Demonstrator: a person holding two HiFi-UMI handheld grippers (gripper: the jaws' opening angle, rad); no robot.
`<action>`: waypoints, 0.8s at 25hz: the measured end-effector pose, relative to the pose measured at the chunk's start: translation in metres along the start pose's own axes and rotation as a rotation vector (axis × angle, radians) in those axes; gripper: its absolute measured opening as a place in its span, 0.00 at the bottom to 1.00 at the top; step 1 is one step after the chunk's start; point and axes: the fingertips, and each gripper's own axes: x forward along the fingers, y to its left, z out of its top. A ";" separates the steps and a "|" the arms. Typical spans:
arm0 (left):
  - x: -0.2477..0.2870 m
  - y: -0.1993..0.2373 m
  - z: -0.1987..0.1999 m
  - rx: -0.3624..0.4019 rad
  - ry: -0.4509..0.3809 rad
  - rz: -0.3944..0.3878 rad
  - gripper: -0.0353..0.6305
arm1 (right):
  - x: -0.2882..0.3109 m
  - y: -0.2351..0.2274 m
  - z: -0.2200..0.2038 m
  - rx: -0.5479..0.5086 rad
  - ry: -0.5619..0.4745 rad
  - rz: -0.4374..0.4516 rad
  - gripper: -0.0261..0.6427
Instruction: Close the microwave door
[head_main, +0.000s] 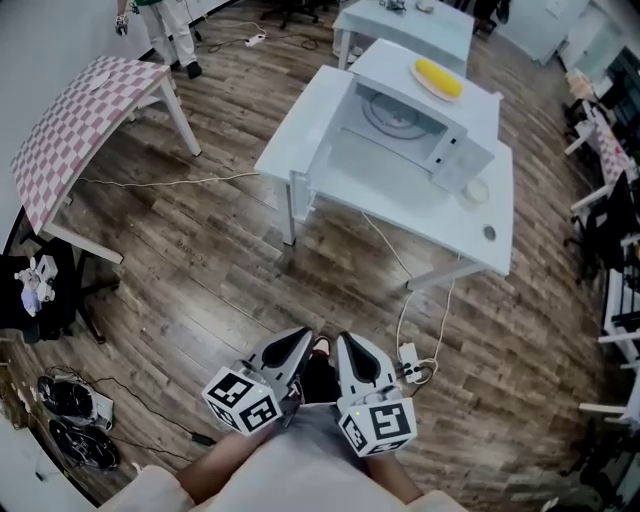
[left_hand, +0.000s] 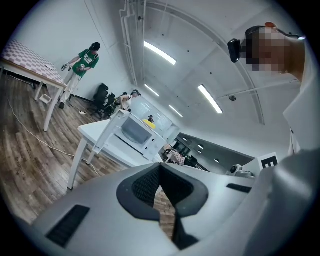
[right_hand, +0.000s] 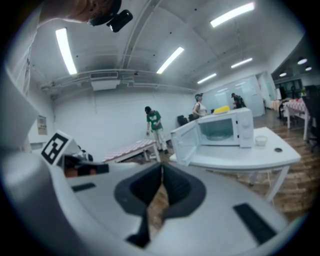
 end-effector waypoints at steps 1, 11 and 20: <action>0.006 0.000 0.002 0.000 0.001 -0.001 0.08 | 0.003 -0.005 0.002 0.001 0.001 0.001 0.07; 0.057 -0.004 0.019 0.040 -0.014 -0.017 0.08 | 0.033 -0.047 0.027 0.007 -0.017 0.019 0.07; 0.078 -0.006 0.044 0.073 -0.073 0.013 0.08 | 0.048 -0.061 0.054 -0.022 -0.060 0.077 0.07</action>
